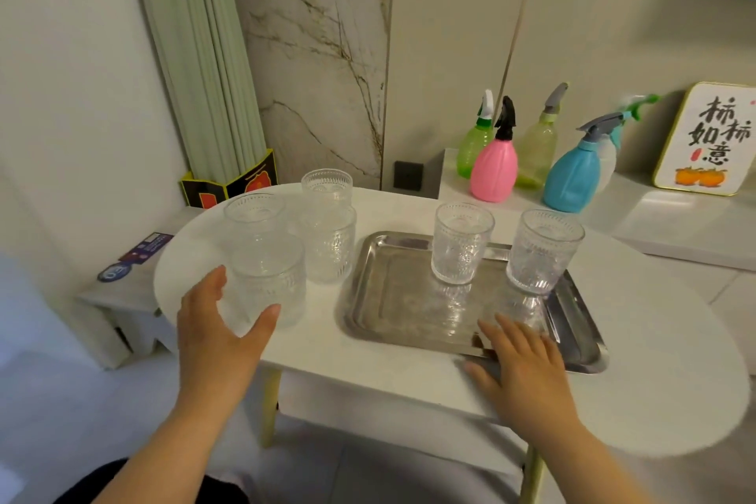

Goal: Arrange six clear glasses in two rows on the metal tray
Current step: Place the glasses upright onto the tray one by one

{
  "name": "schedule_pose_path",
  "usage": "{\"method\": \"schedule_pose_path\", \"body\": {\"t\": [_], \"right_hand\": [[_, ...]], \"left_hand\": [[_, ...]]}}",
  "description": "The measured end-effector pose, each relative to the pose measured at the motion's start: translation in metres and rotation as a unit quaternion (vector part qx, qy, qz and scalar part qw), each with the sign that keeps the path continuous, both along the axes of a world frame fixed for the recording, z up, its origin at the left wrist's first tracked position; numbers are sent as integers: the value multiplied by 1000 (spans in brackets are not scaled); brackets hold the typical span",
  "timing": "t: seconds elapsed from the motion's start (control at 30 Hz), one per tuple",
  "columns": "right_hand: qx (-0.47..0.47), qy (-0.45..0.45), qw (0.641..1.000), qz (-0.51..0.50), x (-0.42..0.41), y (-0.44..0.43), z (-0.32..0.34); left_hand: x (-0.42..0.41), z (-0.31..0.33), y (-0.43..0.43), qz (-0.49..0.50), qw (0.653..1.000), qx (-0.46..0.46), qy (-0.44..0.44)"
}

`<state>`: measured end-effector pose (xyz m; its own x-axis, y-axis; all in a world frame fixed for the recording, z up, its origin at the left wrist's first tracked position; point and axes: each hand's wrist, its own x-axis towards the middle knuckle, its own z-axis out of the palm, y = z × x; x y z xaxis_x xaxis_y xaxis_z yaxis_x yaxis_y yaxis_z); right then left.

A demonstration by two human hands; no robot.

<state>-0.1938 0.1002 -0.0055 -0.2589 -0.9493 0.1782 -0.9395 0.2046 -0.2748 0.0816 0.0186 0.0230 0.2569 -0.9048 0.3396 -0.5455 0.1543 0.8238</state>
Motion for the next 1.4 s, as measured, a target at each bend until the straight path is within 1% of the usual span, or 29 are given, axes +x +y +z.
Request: {"method": "schedule_pose_path", "body": {"t": [0.13,0.23,0.37,0.43,0.57,0.63,0.73,0.8,0.9,1.0,1.1,1.27,1.4], "right_hand": [[-15,-3,1000,7,2,6,0],[-16,8,1000,8,2,5,0],[-23,26,999,8,2,5,-1],[-22,22,999,9,2,5,0],[-45,59,997,15,2,3,1],[-54,56,997,16,3,2,1],[-58,78,995,11,1,2,1],[-63,85,994,13,0,2,1],[-83,94,992,26,-2,1,-2],[-92,95,990,46,-4,3,-4],[-108,86,989,61,-8,2,-8],[-122,97,986,65,-12,0,-11],[-102,90,988,69,-11,0,-8]], "left_hand": [[1,-7,-16,-30,997,63,34],[-5,-11,-29,-73,993,71,58],[-14,-12,-41,-54,992,73,91],[-16,-12,-40,-35,993,68,86],[-16,-5,-24,-18,997,32,73],[-20,6,-17,-33,997,1,75],[-39,23,-16,-96,992,-20,84],[-62,29,-21,-135,986,-8,93],[-104,27,-39,-156,982,36,99],[-137,19,-57,-148,982,76,86],[-151,11,-73,-129,985,83,84],[-159,3,-89,-112,987,103,51],[-166,-2,-93,-107,988,103,46]]}}
